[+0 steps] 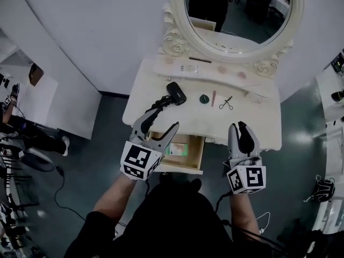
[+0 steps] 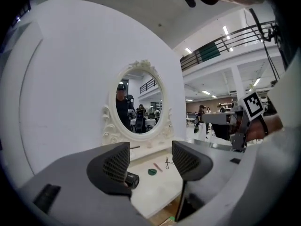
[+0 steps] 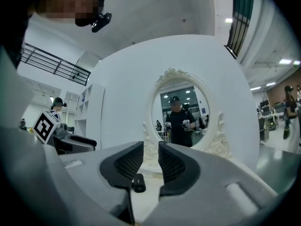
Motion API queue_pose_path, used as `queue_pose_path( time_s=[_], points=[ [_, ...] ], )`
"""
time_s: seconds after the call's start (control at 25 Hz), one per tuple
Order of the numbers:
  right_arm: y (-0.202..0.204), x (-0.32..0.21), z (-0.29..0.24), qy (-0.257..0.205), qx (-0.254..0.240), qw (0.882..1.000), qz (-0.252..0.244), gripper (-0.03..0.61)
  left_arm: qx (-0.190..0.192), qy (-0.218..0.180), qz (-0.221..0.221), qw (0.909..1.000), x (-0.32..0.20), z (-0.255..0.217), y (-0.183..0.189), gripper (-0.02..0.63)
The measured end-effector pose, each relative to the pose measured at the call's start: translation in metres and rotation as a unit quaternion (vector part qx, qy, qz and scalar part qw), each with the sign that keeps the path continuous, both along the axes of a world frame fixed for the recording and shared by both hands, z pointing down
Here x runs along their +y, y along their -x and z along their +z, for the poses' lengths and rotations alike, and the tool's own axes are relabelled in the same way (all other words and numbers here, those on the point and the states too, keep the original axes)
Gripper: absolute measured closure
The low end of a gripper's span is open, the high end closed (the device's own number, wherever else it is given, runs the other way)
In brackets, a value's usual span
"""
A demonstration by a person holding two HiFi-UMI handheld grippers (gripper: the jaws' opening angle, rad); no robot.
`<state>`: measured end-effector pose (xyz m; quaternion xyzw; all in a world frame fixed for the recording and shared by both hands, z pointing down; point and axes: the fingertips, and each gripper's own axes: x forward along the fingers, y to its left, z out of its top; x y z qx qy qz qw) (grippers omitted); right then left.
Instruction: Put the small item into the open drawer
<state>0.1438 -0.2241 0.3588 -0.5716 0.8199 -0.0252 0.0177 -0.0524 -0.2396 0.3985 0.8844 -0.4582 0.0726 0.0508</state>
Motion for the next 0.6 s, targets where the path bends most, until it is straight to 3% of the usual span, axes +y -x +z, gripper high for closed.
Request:
queue_pose_path(
  time_s=[0.28, 0.6],
  points=[
    [0.003, 0.003, -0.029, -0.024, -0.011, 1.000, -0.005, 0.480, 0.061, -0.011, -0.023, 0.9978, -0.004, -0.042, 0.012, 0.334],
    [0.010, 0.011, -0.048, -0.049, -0.001, 0.999, -0.009, 0.479, 0.071, -0.029, -0.036, 0.9964, -0.005, -0.057, 0.022, 0.334]
  ],
)
